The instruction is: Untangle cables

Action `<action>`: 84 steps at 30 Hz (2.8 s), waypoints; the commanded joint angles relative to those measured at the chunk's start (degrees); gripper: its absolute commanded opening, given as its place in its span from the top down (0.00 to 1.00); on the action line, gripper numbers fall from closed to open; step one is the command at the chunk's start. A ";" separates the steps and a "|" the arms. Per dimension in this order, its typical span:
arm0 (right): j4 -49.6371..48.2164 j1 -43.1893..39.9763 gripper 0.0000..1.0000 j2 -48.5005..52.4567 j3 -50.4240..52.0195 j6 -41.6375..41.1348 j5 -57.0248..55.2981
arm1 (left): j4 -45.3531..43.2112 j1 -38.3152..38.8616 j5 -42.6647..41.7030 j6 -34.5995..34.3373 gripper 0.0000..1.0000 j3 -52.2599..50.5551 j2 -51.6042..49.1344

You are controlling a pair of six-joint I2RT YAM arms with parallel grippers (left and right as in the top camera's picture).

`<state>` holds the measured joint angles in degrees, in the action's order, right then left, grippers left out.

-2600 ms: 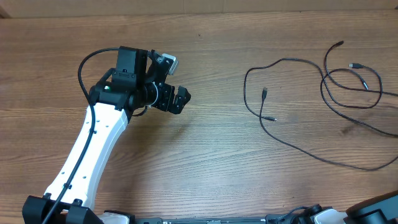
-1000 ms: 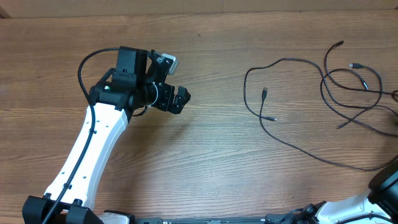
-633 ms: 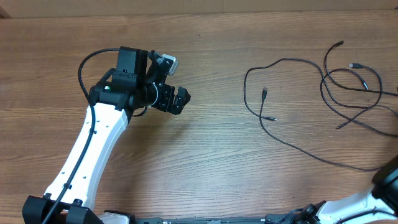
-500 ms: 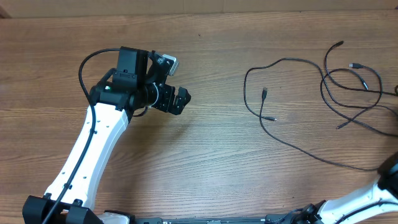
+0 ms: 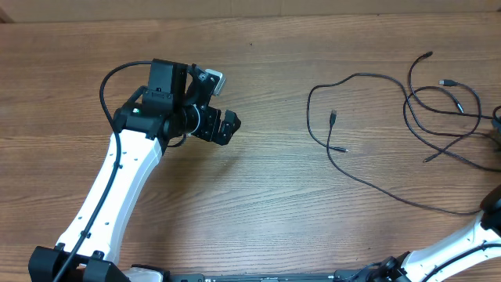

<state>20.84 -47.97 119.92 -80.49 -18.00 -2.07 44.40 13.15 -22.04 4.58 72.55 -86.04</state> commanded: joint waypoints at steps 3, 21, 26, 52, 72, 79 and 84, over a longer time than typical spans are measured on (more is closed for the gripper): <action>0.68 0.11 0.00 -0.98 -1.36 0.46 0.31 | -1.33 0.37 1.29 -0.26 0.00 0.20 -0.11; -7.23 0.11 0.00 -4.02 -1.75 0.46 3.91 | -19.15 0.35 1.75 -5.31 0.00 0.20 -0.11; -13.31 0.00 0.00 -3.72 -1.75 -0.72 2.78 | -22.91 0.37 4.94 -7.48 0.00 0.20 -0.09; -17.38 1.16 0.00 5.95 -1.75 -22.71 2.67 | -23.74 0.33 13.40 -7.13 0.00 0.20 -0.09; -27.12 5.38 0.82 9.33 -1.75 -16.44 6.05 | -23.74 0.33 13.49 -7.39 0.00 0.20 -0.09; -27.21 5.38 0.21 9.31 -1.79 -16.37 10.43 | -23.74 0.33 13.68 -7.37 0.01 0.20 -0.09; -27.17 5.49 0.00 9.18 -3.45 -9.38 20.85 | -23.74 0.31 13.75 -7.37 0.01 0.20 -0.09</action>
<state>-6.44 -42.57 128.88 -82.24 -32.71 11.00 20.97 13.15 -8.97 -3.03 72.55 -86.04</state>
